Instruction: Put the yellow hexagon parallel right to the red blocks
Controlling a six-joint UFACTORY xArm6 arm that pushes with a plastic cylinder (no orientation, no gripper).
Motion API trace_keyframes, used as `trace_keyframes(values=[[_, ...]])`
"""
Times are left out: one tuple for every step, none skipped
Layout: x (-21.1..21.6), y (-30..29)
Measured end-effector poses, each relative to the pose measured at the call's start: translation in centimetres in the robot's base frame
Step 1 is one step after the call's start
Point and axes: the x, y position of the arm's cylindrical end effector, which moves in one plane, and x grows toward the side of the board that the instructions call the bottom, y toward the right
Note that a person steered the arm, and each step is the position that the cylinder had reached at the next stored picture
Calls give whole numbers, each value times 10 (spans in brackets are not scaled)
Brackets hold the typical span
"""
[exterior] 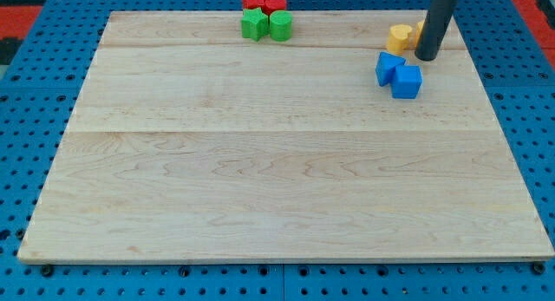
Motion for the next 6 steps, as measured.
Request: trace_keyframes(values=[[-43,0],[-49,-2],[-27,5],[-27,26],[-40,41],[-86,40]])
